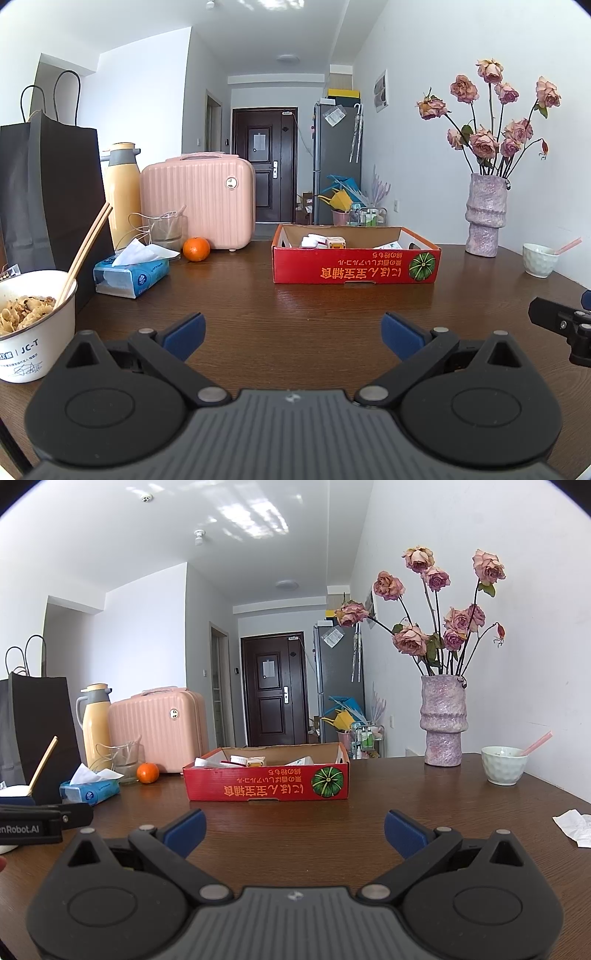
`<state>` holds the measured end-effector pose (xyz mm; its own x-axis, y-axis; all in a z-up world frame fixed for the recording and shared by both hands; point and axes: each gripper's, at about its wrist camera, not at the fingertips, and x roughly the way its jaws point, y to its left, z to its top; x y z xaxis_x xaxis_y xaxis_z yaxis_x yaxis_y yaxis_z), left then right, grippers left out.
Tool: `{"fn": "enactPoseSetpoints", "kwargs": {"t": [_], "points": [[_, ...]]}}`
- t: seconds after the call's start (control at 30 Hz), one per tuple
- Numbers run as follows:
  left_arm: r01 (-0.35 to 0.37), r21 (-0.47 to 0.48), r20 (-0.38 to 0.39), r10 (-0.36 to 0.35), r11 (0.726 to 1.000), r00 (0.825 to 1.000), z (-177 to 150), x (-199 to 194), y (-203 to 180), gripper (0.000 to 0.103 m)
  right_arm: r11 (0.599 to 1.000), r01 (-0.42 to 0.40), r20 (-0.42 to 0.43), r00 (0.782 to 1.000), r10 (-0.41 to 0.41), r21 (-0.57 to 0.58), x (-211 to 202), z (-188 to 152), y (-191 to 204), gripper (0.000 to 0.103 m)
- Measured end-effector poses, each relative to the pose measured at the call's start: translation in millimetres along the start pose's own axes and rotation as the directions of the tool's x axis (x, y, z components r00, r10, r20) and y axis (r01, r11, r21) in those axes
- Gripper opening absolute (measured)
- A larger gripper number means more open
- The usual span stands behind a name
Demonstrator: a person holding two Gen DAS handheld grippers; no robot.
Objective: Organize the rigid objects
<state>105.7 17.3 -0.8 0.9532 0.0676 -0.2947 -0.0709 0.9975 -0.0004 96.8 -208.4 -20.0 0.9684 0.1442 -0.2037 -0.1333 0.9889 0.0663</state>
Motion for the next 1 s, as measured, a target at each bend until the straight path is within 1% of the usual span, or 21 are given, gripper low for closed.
{"fn": "enactPoseSetpoints", "kwargs": {"t": [0.8,1.0], "points": [[0.004,0.003,0.001,-0.004,1.0,1.0,1.2,-1.6,0.9,0.103,1.0,0.0,-0.001,1.0,0.0,0.0,-0.1,-0.5,0.3,0.103],[0.003,-0.003,0.011,-0.003,1.0,1.0,1.4,-2.9,1.5,0.103,1.0,0.001,-0.003,1.0,-0.001,-0.001,-0.2,-1.0,1.5,0.103]]}}
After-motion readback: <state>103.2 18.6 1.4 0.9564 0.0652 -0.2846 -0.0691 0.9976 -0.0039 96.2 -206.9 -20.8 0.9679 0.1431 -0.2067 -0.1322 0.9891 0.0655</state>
